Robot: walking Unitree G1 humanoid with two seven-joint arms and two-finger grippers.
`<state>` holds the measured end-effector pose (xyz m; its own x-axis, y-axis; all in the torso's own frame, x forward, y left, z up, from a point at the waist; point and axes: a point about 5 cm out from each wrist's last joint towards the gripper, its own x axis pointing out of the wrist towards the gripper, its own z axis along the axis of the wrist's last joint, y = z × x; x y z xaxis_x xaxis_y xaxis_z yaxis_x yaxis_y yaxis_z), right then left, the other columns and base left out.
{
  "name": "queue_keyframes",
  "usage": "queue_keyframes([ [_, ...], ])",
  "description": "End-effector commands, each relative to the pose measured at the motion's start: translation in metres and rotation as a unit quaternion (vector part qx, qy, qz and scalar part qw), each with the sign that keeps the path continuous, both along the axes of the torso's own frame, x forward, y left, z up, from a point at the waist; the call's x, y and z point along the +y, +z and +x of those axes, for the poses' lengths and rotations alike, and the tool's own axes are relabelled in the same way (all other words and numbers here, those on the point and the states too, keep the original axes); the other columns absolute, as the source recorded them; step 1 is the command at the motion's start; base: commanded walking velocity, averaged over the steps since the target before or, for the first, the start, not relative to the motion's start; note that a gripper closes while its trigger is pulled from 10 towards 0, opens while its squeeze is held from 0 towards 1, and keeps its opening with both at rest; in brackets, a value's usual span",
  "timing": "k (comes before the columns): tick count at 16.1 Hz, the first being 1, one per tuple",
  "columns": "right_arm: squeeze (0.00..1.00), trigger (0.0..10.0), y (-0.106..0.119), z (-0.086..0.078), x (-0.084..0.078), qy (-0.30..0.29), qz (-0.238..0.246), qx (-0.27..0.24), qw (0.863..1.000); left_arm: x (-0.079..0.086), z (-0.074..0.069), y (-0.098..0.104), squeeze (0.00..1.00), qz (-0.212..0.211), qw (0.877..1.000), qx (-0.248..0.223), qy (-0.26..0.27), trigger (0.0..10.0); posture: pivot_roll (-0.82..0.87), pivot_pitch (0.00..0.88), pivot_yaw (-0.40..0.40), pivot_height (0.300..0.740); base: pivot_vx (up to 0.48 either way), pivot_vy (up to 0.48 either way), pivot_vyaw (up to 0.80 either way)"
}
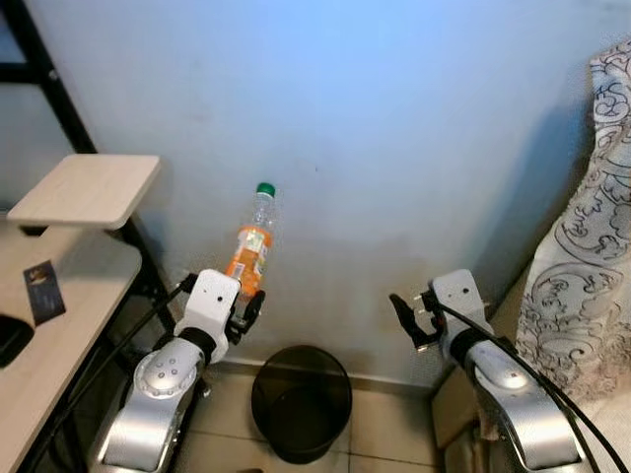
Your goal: Clean up the room
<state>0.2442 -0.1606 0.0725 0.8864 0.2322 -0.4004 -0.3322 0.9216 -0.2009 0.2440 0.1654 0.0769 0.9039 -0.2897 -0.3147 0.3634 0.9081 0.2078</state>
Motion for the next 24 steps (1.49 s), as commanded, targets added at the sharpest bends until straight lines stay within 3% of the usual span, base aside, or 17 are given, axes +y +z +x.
queue_keyframes([
  [1,0.00,10.0,-0.005,-0.001,-0.003,0.038,-0.027,0.030,0.998,-0.003,0.000,0.000,0.00,0.010,0.999,0.010,-0.050,10.0,-0.03,0.000,0.016,0.740,0.000,0.000,0.00],
  [3,0.00,10.0,-0.010,-0.005,-0.009,0.095,-0.058,0.058,0.992,-0.001,-0.003,-0.014,0.00,0.068,0.987,0.059,-0.134,10.0,-0.03,0.000,0.019,0.740,0.000,0.000,0.00],
  [5,0.00,10.0,-0.007,-0.007,-0.009,0.151,-0.067,0.072,0.984,0.000,0.000,-0.028,0.00,0.117,0.963,0.103,-0.218,10.0,-0.04,0.000,0.023,0.740,0.000,0.000,0.00],
  [6,0.00,10.0,-0.004,-0.008,-0.007,0.185,-0.069,0.078,0.977,0.000,0.011,-0.037,0.00,0.148,0.948,0.124,-0.255,10.0,-0.05,0.000,0.024,0.740,0.000,0.000,0.00],
  [9,0.00,10.0,-0.001,-0.008,-0.006,0.215,-0.073,0.086,0.970,-0.006,0.032,-0.043,0.00,0.191,0.934,0.118,-0.279,10.0,-0.07,0.000,0.018,0.740,0.000,0.000,0.00],
  [11,0.00,10.0,0.000,-0.007,-0.007,0.244,-0.096,0.095,0.960,-0.033,0.051,-0.045,0.00,0.209,0.917,0.107,-0.321,10.0,-0.09,0.000,0.021,0.740,0.000,0.000,0.00],
  [12,0.00,10.0,0.002,-0.008,-0.007,0.251,-0.101,0.100,0.958,-0.042,0.057,-0.047,0.00,0.225,0.909,0.104,-0.336,10.0,-0.10,0.000,0.023,0.740,0.000,0.000,0.00],
  [15,0.00,10.0,0.006,-0.012,-0.011,0.257,-0.104,0.103,0.955,-0.045,0.064,-0.049,0.00,0.252,0.900,0.113,-0.338,10.0,-0.13,0.000,0.036,0.740,0.000,0.000,0.00],
  [16,0.00,10.0,0.007,-0.013,-0.011,0.257,-0.105,0.104,0.955,-0.043,0.064,-0.050,0.00,0.261,0.895,0.118,-0.341,10.0,-0.14,0.000,0.040,0.740,0.000,0.000,0.00],
  [17,0.00,10.0,0.007,-0.015,-0.013,0.259,-0.108,0.107,0.954,-0.037,0.064,-0.054,0.00,0.287,0.880,0.134,-0.354,10.0,-0.14,0.000,0.041,0.740,0.000,0.000,0.00],
  [18,0.00,10.0,0.007,-0.015,-0.014,0.260,-0.108,0.109,0.953,-0.035,0.064,-0.055,0.00,0.295,0.874,0.138,-0.360,10.0,-0.14,0.000,0.040,0.740,0.000,0.000,0.00],
  [21,0.00,10.0,0.006,-0.018,-0.015,0.264,-0.106,0.115,0.952,-0.035,0.061,-0.056,0.00,0.286,0.867,0.150,-0.379,10.0,-0.13,0.000,0.024,0.740,0.000,0.000,0.00],
  [23,0.00,10.0,0.006,-0.016,-0.012,0.279,-0.113,0.120,0.946,-0.036,0.052,-0.065,0.00,0.286,0.842,0.191,-0.416,10.0,-0.13,0.000,0.020,0.740,0.000,0.000,0.00],
  [24,0.00,10.0,0.007,-0.015,-0.011,0.282,-0.118,0.119,0.945,-0.035,0.051,-0.066,0.00,0.297,0.835,0.194,-0.422,10.0,-0.13,0.000,0.020,0.740,0.000,0.000,0.00],
])
